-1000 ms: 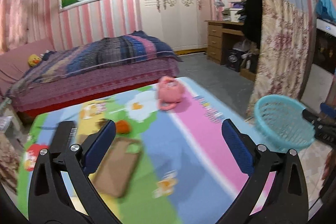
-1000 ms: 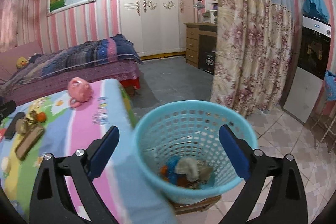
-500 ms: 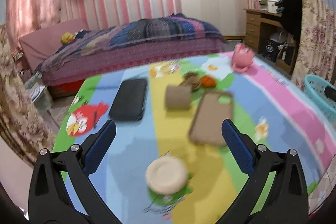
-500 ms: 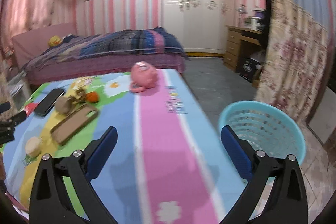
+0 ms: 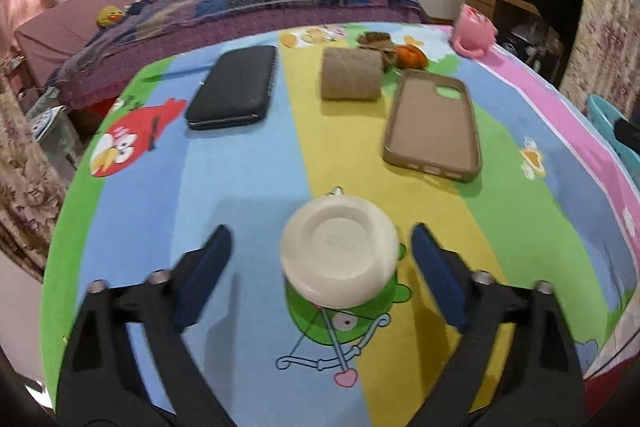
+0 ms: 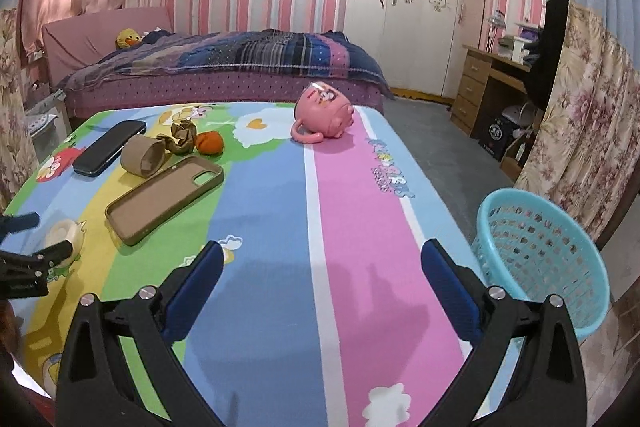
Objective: Collect trash
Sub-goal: 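Lower the left gripper onto the white round disc and grasp it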
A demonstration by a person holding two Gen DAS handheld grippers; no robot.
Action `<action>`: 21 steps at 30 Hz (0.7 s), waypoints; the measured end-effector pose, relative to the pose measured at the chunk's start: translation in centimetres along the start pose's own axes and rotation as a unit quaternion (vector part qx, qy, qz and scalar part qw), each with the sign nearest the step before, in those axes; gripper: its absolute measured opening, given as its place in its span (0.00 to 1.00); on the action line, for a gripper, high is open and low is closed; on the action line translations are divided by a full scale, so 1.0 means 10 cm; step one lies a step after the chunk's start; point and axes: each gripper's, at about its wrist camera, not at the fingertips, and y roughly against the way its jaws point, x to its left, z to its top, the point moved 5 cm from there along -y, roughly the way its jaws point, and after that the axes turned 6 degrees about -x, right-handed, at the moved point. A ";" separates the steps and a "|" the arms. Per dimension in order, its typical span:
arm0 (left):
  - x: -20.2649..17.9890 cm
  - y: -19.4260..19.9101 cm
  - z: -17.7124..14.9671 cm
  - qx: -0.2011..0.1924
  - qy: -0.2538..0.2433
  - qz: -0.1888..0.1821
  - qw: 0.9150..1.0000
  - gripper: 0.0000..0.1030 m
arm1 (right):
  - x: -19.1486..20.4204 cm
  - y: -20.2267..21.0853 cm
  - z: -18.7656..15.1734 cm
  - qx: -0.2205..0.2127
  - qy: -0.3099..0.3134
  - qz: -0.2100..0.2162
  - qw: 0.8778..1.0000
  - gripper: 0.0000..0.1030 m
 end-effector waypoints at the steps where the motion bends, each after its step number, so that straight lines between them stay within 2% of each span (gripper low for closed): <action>1: -0.02 -0.02 -0.01 0.007 -0.003 -0.007 1.000 0.69 | 0.01 -0.04 0.01 0.002 0.001 0.000 1.000 0.94; 2: -0.03 -0.04 -0.03 0.013 -0.004 -0.014 1.000 0.62 | 0.01 -0.06 0.01 0.002 0.002 -0.001 1.000 0.94; 3: -0.04 -0.05 -0.04 0.016 -0.004 -0.024 1.000 0.59 | 0.03 -0.08 0.03 0.001 0.003 0.000 1.000 0.94; 9: -0.02 0.02 0.01 -0.003 -0.004 -0.019 1.000 0.59 | 0.20 -0.18 0.13 -0.004 0.019 0.010 1.000 0.94; 13: 0.18 0.08 0.17 -0.029 0.003 0.001 1.000 0.59 | 0.43 -0.28 0.23 -0.009 0.036 0.025 0.999 0.94; 21: 0.87 0.01 0.56 -0.067 0.048 0.067 0.994 0.59 | 1.13 -0.60 0.40 -0.008 0.056 0.071 0.996 0.94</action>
